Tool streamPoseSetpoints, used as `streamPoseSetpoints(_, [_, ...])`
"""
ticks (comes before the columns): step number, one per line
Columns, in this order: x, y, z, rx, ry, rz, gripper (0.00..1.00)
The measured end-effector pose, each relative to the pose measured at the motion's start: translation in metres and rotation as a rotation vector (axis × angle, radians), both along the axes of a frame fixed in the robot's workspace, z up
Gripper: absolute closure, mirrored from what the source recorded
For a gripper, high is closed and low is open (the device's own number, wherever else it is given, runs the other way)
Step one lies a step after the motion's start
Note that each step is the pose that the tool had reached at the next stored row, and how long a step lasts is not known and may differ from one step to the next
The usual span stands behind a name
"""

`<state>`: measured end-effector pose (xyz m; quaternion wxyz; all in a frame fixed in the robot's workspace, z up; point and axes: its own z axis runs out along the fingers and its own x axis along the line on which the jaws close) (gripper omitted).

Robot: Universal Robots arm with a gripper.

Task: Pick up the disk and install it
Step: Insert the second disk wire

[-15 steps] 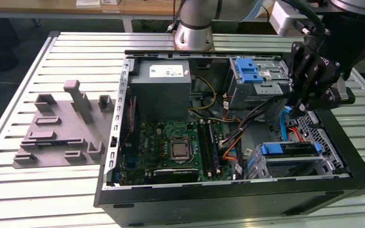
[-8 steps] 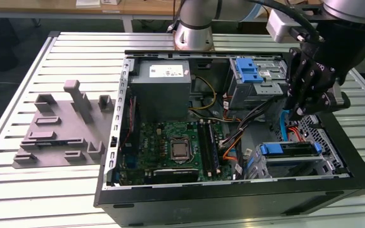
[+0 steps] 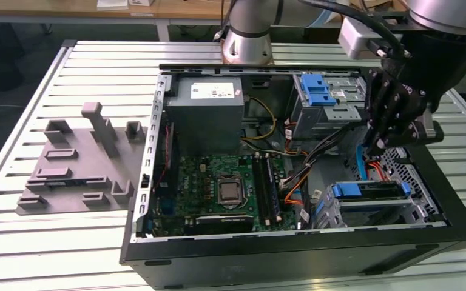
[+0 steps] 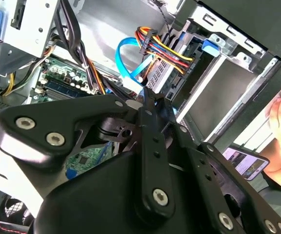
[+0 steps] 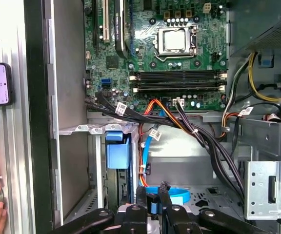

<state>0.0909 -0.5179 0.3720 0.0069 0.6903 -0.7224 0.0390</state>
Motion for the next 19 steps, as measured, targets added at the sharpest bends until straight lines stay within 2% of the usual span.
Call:
streamPoseSetpoints(3, [0.0, 0.0, -0.0009, -0.0049, 0.0, 0.0, 0.79])
streamPoseSetpoints(8, [0.0, 0.0, -0.0025, -0.0243, 0.0, 0.0, 0.79])
streamPoseSetpoints(16, [0.0, 0.0, -0.0042, -0.0331, 0.0, 0.0, 0.79])
streamPoseSetpoints(18, [0.0, 0.0, -0.0048, -0.0353, 0.0, 0.0, 0.78])
streamPoseSetpoints(19, [0.0, 0.0, -0.0051, -0.0364, 0.0, 0.0, 0.71])
